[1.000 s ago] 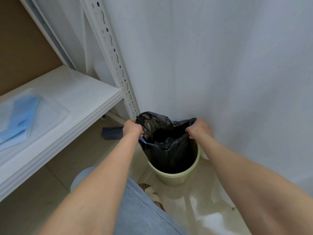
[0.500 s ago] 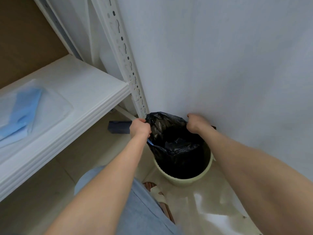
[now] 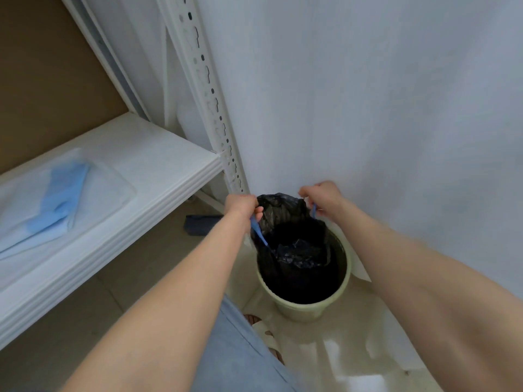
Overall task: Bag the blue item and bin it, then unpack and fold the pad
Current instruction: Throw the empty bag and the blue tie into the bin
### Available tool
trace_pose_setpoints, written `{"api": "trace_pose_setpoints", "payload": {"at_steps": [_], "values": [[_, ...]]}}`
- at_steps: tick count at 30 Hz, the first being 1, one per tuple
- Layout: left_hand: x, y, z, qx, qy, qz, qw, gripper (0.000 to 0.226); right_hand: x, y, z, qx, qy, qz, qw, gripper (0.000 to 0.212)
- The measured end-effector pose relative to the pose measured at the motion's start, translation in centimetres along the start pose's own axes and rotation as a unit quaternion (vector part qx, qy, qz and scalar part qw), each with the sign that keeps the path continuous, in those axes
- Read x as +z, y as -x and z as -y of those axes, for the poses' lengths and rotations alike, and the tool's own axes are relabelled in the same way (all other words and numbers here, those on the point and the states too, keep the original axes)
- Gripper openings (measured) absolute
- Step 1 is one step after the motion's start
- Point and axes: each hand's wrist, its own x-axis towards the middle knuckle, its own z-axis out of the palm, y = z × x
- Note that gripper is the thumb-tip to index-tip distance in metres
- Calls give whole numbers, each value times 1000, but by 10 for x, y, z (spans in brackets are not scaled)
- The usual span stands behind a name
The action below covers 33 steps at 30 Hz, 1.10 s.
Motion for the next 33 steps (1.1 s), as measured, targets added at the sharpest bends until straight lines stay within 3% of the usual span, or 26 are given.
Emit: {"api": "trace_pose_setpoints", "payload": {"at_steps": [4,7,8,11,14,17,20,21,24,26,28,30,33], "values": [[-3,27,-15,-4,31,87,996,17,-3,24,14,-21,-21,30,999,13],[-8,35,-20,4,-35,149,988,43,-8,41,24,-23,-57,61,996,17],[-11,40,-21,17,-56,167,984,50,-12,48,28,-23,-55,71,996,21],[-17,42,-24,38,-67,177,981,60,-19,53,32,-8,-14,97,995,62],[-20,37,-30,62,-79,134,986,50,-18,53,34,-14,-51,85,995,73],[-21,34,-37,95,-63,74,991,26,-17,46,35,-31,-88,28,995,58],[-22,33,-40,84,-94,85,988,23,-12,41,33,-38,-58,-13,997,8],[-22,33,-40,78,-106,100,986,24,-10,42,33,-48,-70,-39,996,4],[-21,29,-39,113,-171,153,967,31,-11,43,31,-115,22,-104,988,8],[-19,28,-38,151,-309,180,922,43,-14,45,27,-135,87,-108,981,16],[-14,29,-38,190,-387,181,884,44,-13,43,26,-151,45,-87,984,12],[-9,26,-41,253,-367,147,883,38,-8,41,28,-174,2,-75,982,20],[-1,26,-43,289,-376,121,872,38,-2,36,25,-155,-64,-23,986,8]]}}
